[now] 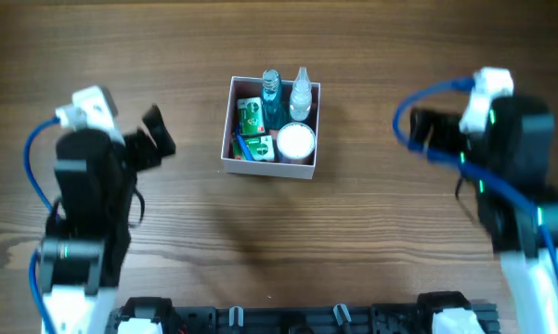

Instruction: Pack container

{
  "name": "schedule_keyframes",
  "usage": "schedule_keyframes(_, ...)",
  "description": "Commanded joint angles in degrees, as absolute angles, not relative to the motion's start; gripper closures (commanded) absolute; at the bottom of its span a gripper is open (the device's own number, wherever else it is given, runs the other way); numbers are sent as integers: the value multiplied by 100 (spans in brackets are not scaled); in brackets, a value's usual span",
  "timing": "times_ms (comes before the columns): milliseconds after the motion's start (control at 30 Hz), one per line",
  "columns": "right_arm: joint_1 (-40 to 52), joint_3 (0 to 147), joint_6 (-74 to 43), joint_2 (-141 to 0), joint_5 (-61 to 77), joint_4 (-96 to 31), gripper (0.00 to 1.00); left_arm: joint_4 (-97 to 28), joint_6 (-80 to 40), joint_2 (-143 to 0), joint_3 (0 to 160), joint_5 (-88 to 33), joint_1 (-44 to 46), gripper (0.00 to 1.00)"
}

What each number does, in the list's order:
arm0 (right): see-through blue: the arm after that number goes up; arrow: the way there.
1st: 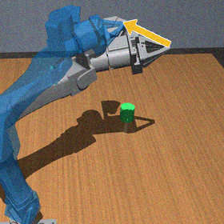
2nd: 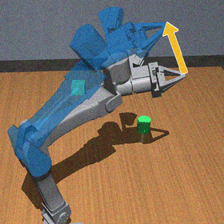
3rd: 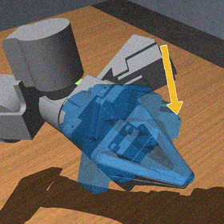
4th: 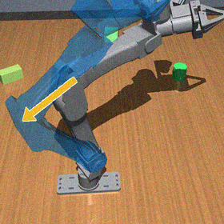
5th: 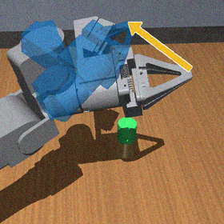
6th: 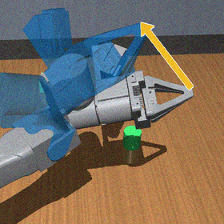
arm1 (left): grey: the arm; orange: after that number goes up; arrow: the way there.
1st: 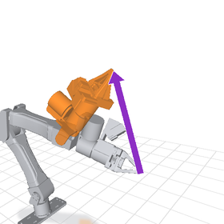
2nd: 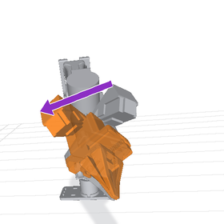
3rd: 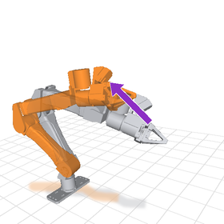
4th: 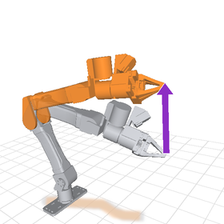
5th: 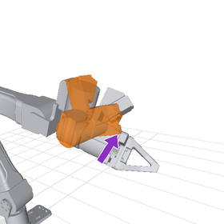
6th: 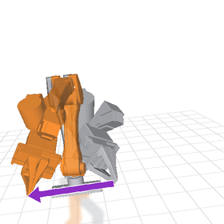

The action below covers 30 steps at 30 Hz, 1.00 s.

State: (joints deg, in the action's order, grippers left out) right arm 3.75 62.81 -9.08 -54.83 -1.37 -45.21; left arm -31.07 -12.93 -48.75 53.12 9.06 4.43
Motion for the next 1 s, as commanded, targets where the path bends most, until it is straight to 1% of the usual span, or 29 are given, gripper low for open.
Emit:
schedule_keyframes(0,423,5586,-1120,-4346,-180,-4501,0,-2947,-392,-4088,4685,847,963,0)
schedule_keyframes(67,423,5280,-1245,-3833,-217,-4532,0,-2982,-148,-3811,4466,1011,1186,0)
schedule_keyframes(233,423,4606,-1518,-3046,-370,-4619,0,-3002,-143,-3391,4075,1164,1531,0)
schedule_keyframes(333,423,4397,-1516,-2930,-722,-4560,0,-3133,-143,-3369,4069,1166,1542,0)
schedule_keyframes(500,423,4353,-1516,-2941,-775,-4571,0,-3186,-134,-3376,4040,1216,1470,0)
schedule_keyframes(667,423,4353,-1516,-2941,-775,-4591,0,-2919,84,-3463,3863,1173,969,0)
schedule_keyframes(767,423,4353,-1518,-2941,-775,-4589,0,-2775,91,-3625,3815,790,587,0)
schedule_keyframes(967,423,4353,-1514,-2941,-775,-4591,0,-2477,89,-4104,3780,-246,-473,0)
